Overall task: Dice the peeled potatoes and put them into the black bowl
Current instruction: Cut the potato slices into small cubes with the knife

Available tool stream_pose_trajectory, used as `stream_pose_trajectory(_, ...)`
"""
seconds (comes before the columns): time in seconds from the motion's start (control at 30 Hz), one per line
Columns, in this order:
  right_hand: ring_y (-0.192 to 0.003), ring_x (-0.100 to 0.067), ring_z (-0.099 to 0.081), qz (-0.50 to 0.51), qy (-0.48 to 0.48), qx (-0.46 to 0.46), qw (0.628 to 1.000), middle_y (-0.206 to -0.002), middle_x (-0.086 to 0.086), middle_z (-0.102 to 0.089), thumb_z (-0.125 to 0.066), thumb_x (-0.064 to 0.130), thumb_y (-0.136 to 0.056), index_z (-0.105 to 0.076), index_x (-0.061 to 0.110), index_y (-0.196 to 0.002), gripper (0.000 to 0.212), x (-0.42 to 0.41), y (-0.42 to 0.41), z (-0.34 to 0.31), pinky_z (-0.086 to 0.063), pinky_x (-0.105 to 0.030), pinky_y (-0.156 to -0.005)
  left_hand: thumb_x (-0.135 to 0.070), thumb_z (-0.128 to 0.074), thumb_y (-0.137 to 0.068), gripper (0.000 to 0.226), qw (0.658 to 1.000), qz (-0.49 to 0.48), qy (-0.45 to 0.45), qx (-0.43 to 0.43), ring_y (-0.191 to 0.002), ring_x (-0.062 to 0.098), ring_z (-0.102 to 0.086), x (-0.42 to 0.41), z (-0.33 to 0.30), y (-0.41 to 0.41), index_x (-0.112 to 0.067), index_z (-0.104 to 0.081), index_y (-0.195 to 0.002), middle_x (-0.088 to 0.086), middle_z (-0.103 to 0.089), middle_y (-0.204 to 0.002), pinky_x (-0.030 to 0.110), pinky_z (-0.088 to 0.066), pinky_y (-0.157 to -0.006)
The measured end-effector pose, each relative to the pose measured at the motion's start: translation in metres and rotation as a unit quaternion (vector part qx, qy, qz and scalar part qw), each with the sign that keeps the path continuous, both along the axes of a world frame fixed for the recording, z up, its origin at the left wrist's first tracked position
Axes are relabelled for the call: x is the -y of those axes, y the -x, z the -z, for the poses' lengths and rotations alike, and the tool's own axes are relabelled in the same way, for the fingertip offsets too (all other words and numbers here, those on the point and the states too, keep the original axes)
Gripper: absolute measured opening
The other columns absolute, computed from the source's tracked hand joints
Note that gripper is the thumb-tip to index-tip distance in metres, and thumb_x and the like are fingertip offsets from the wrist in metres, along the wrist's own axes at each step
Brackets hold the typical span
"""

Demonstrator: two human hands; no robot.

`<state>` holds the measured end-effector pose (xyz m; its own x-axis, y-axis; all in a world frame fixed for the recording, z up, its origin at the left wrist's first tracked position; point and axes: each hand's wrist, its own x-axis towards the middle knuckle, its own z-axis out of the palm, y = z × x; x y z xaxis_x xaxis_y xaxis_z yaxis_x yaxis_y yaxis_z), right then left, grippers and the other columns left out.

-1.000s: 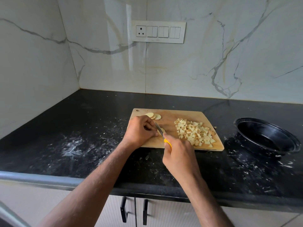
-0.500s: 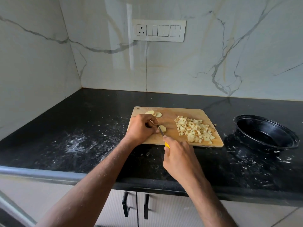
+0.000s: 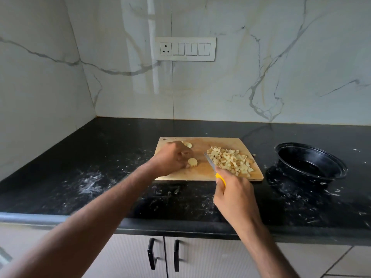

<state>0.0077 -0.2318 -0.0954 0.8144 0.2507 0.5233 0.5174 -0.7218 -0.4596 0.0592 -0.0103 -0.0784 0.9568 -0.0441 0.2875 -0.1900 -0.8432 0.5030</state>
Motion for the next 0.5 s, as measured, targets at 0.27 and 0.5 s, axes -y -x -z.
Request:
stream_pose_trajectory(0.27,-0.065,-0.016,-0.068,0.010,0.003,0.021,1.000,-0.083,-0.003,-0.076,-0.063,0.014,-0.093,-0.067,0.018,-0.129,0.037,-0.008,-0.022,0.007,-0.054,-0.023,-0.062,-0.003,-0.070,-0.090,0.038,0.952,0.158,-0.238,-0.113,-0.108,0.012,-0.060,0.002,-0.032,-0.025,-0.021,-0.071,-0.124,-0.001,-0.065,-0.123,0.026,-0.051,-0.092)
stream_pose_trajectory(0.5,-0.068,-0.015,-0.053,-0.010,0.044,-0.008,0.999,-0.082,-0.001,-0.066,-0.054,0.024,-0.099,-0.055,0.026,-0.140,0.042,-0.006,-0.023,0.009,-0.049,-0.025,-0.062,-0.015,-0.076,-0.088,0.035,0.952,0.136,-0.249,-0.113,-0.089,0.005,-0.048,0.000,-0.040,-0.030,-0.020,-0.072,-0.122,-0.010,-0.052,-0.098,0.020,-0.038,-0.077)
